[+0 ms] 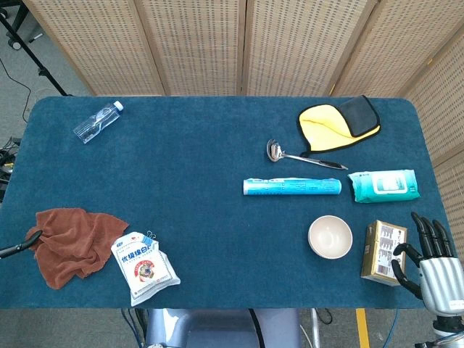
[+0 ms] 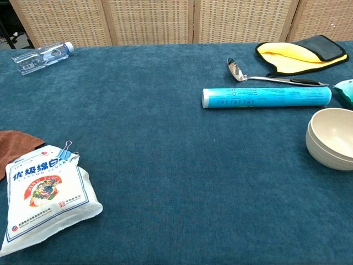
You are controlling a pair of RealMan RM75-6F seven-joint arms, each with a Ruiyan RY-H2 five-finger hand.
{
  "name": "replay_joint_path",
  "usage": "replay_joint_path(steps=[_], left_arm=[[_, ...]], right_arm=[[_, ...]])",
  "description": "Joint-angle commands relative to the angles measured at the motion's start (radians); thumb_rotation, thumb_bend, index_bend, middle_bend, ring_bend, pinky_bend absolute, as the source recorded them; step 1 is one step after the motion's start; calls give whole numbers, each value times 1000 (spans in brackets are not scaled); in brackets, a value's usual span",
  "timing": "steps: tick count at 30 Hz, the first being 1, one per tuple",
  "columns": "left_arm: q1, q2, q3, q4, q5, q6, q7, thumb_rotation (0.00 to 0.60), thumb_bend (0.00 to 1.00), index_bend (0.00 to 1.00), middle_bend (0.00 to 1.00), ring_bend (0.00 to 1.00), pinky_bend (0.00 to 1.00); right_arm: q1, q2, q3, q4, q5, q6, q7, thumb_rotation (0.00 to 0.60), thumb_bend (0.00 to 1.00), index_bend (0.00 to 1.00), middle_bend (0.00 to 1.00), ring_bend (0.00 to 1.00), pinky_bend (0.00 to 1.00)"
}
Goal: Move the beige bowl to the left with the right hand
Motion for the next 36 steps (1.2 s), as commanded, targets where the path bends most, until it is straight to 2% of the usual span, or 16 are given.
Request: replay_joint_path(steps=[1,16,26,36], left_arm=[[1,3,0,-1,0,1,-2,200,0,0,0,0,0],[7,26,-2,-21,1,5,-29,198,0,0,0,0,0],[10,41,-6,-28,-5,6,-53,199,0,0,0,0,0],[13,53,-8,-32,-10,4,-74,198,0,0,0,0,0]], right_arm=[[5,-2,-5,-9,2,-17,-5,600,412,506,0,0,0],[87,15,4,-142,10,-168,-129,600,412,506,0,0,0],[129,-29,-3,-199,81,-293,-244,600,414,506,0,0,0],[137,-79,-31,-225,94,-337,-315,600,414,506,0,0,0]])
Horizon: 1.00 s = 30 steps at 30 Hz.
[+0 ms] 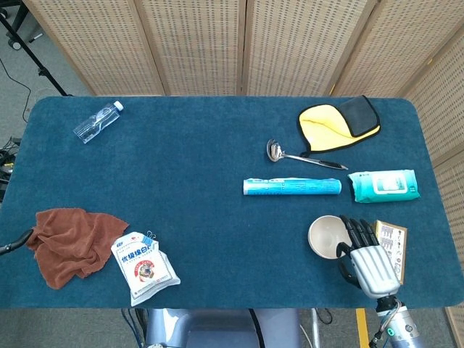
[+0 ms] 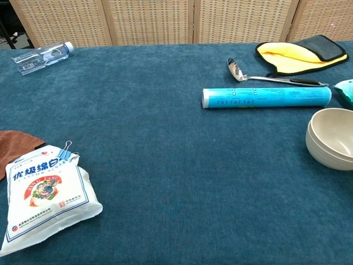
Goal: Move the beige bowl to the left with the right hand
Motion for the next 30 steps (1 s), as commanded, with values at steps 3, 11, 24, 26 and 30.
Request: replay_joint_path(steps=[3,11,24,26,30], left_arm=[[1,3,-1,-1,-2,-1,-6,199,0,0,0,0,0],[0,4,2,-5,3,-3,-6,198,0,0,0,0,0],[-1,2,6,-11,5,-6,7,199,0,0,0,0,0],[-1,1,7,-11,5,-7,9,198,0,0,0,0,0],[-2,-1,7,-10,5,-7,13,199,0,0,0,0,0]], right_arm=[[5,-20,-9,-2,7,-15,-16,600,414,506,0,0,0],[19,-40,-5,-2,21,-35,-26,600,414,506,0,0,0],[42,-67,7,34,67,-71,-11,600,414,488,0,0,0],[45,-70,10,40,74,-75,-7,600,414,484,0,0,0],[53,-75,17,53,87,-84,1,600,414,473,0,0,0]])
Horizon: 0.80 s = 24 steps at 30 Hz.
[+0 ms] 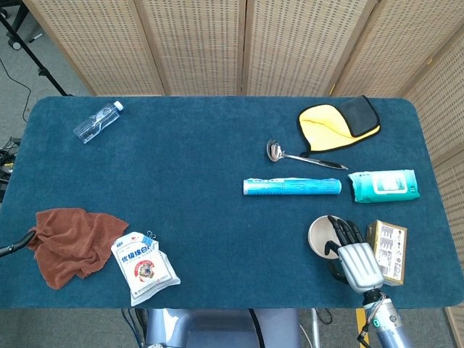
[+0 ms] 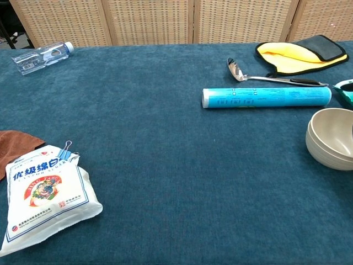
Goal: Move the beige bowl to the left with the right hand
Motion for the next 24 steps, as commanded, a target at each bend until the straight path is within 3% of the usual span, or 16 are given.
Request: replay_joint_path(steps=[1,24], left_arm=[[-1,-2,0,1,0,-1,2,199,0,0,0,0,0],[-3,-6,7,-1,7,-6,9,198,0,0,0,0,0]], right_arm=[[6,-4,5,9,9,-6,5,600,414,471,0,0,0],[8,7,7,52,57,-3,21,600,414,471,0,0,0]])
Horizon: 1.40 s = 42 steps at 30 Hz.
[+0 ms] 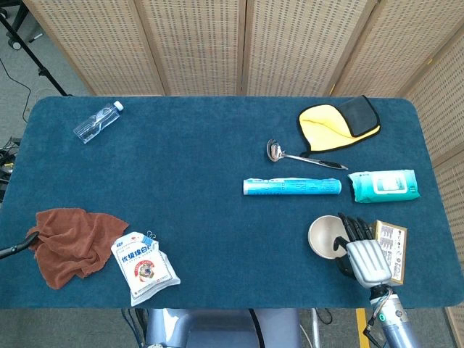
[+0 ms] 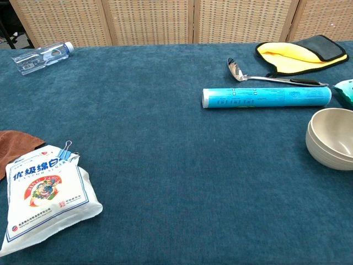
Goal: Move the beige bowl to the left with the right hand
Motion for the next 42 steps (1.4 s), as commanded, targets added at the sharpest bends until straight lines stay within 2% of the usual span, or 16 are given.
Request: replay_joint_path(steps=[1,25,42], left_arm=[[-1,-1,1,0,1,-1,1,197,0,0,0,0,0],[0,0,0,-1,0,1,-1,198,0,0,0,0,0],[0,-2,1,-3,3,2,0,199,0,0,0,0,0]], right_arm=[[-1,3,0,2,5,2,3,600,414,471,0,0,0],[-17,24,-7,26,54,6,14,600,414,471,0,0,0],[-19,12,-17,8,31,21,21,600,414,471,0,0,0]])
